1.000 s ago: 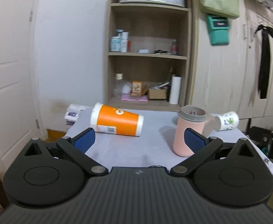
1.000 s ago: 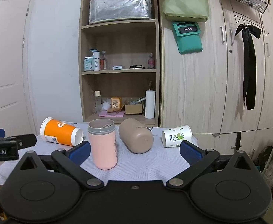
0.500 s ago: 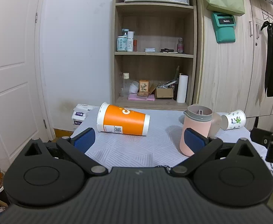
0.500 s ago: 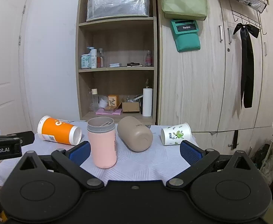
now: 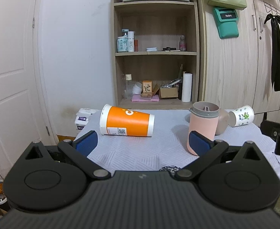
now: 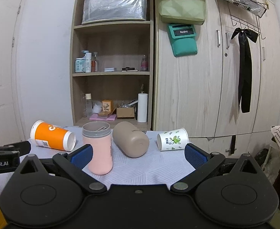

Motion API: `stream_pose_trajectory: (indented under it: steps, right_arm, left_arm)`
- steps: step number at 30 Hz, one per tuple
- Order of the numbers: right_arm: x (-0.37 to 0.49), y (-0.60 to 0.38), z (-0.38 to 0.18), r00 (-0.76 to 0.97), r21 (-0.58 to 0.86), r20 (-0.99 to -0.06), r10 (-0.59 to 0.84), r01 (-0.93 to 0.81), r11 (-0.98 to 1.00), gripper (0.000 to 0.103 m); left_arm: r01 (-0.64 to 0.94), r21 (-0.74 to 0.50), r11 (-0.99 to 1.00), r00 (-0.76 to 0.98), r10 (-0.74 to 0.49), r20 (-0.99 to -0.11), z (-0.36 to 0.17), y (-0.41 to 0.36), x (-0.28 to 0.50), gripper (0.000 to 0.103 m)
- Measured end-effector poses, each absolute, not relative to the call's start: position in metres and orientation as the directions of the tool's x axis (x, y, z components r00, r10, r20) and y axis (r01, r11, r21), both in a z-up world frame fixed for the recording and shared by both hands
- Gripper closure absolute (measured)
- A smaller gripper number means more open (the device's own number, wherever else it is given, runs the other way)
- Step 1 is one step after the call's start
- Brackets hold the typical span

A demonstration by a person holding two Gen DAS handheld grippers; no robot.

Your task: Flip cup upright

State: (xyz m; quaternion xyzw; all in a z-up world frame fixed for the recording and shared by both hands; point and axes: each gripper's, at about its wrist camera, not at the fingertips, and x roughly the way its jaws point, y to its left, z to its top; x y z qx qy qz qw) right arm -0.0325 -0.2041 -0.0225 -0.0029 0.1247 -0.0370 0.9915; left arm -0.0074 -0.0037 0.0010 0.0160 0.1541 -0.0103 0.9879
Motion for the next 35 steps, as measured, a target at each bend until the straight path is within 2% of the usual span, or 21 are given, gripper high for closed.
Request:
stream_pose_trajectory:
  steps: [14, 35]
  right_arm:
    - [-0.030, -0.202, -0.024, 0.964, -0.035, -0.260, -0.056, 0.049, 0.998, 0.000]
    - [-0.030, -0.201, -0.029, 0.961, -0.044, -0.273, -0.048, 0.037, 0.998, 0.000]
  left_arm:
    - [0.008, 0.052, 0.999, 0.944, 0.010, -0.329, -0.003, -0.003, -0.005, 0.000]
    - [-0.012, 0.070, 0.997, 0.960, 0.031, -0.279, 0.003, 0.000, -0.014, 0.000]
